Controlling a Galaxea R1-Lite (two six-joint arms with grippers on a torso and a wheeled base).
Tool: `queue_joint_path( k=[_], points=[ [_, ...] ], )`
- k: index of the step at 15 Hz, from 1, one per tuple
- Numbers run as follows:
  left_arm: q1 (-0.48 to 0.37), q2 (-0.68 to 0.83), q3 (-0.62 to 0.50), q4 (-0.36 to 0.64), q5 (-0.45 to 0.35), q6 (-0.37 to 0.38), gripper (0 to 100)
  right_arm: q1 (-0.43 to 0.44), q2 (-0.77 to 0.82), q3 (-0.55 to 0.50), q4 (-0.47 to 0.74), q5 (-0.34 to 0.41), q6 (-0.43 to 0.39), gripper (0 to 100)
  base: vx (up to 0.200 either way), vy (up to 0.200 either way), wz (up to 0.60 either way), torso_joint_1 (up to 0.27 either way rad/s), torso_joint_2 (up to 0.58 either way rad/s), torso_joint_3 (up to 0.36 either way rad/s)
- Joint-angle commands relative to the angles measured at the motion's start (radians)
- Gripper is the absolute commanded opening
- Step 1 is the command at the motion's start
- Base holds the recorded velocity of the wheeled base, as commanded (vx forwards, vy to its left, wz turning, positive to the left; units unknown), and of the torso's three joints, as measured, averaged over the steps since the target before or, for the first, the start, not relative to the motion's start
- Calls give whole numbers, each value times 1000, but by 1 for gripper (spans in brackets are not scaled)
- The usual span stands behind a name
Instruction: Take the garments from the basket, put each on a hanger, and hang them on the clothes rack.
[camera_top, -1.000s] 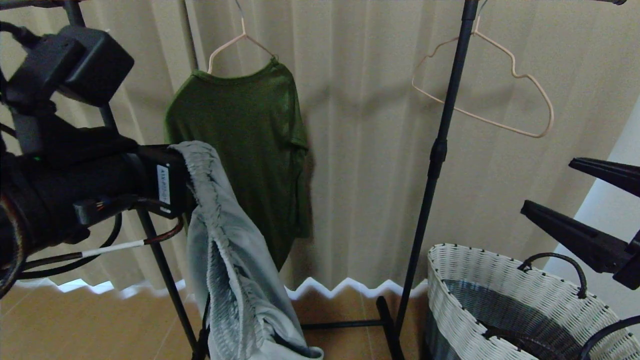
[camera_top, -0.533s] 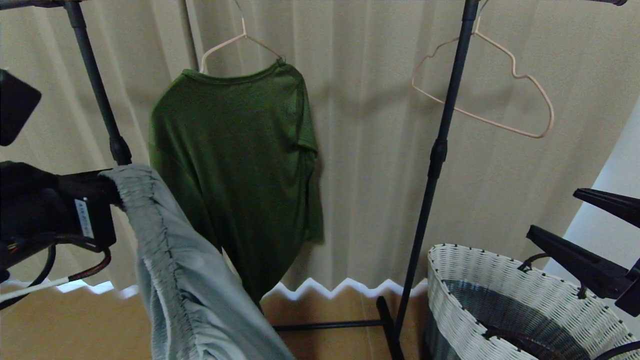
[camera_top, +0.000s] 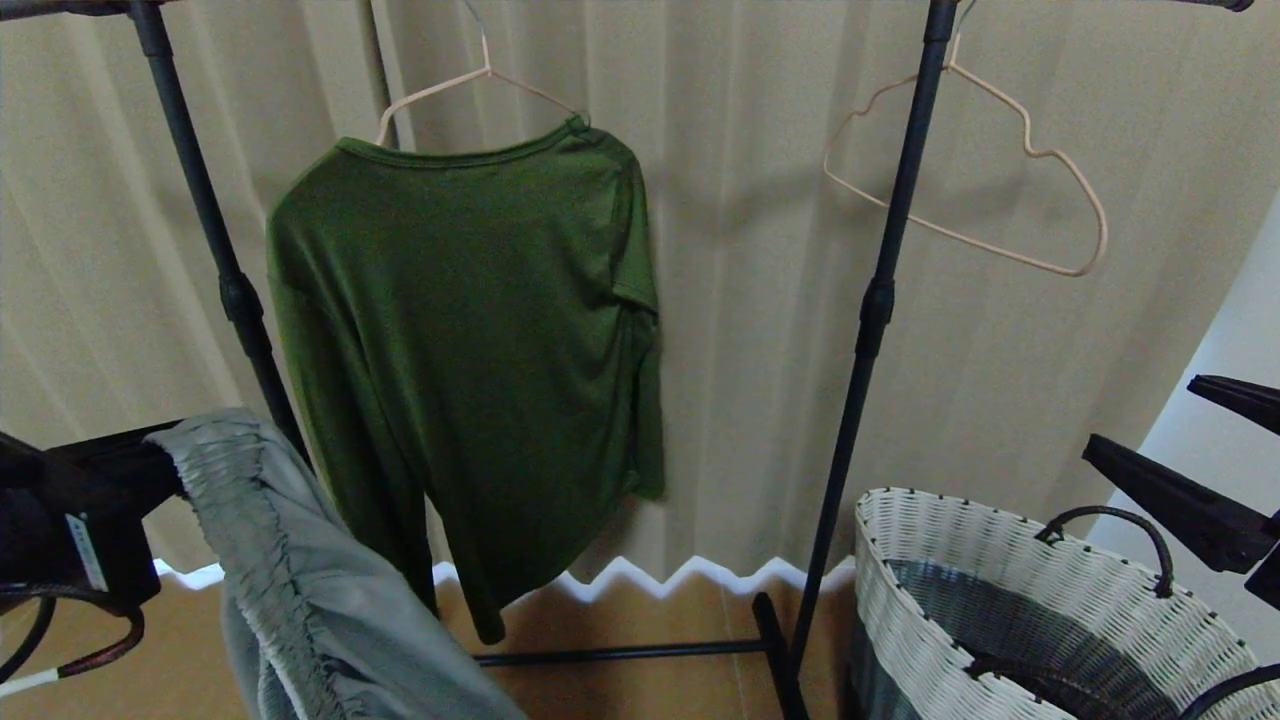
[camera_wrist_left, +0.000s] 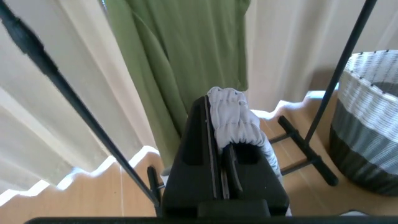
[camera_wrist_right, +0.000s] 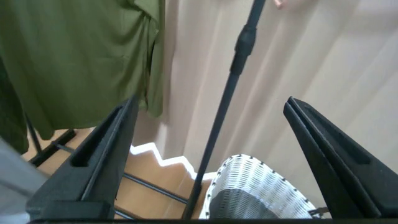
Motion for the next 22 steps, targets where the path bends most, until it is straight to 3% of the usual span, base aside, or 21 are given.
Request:
queue_joint_path(
  k=[1,6,18,20,22],
  points=[
    [1,-31,21,-1,0,1,0,-5,6,-2,-1,1,0,100,0,0,0,0,0,0],
    [-1,-54,35,-1,-1,2,0,-5,9,-3,-2,-1,0,100,0,0,0,35,-184,-200],
    [-4,-54,42,-1,-1,22,0,-8,3,-2,2,-7,-3,100,0,0,0,149,-483,-312],
    [-4,-55,58,-1,-1,30,0,-27,1,-22,41,-39,-19,100,0,0,0,195,-483,-286],
    [-4,-65,81,-2,-1,82,0,-53,4,-95,183,-42,-29,100,0,0,0,205,-498,-291]
  ],
)
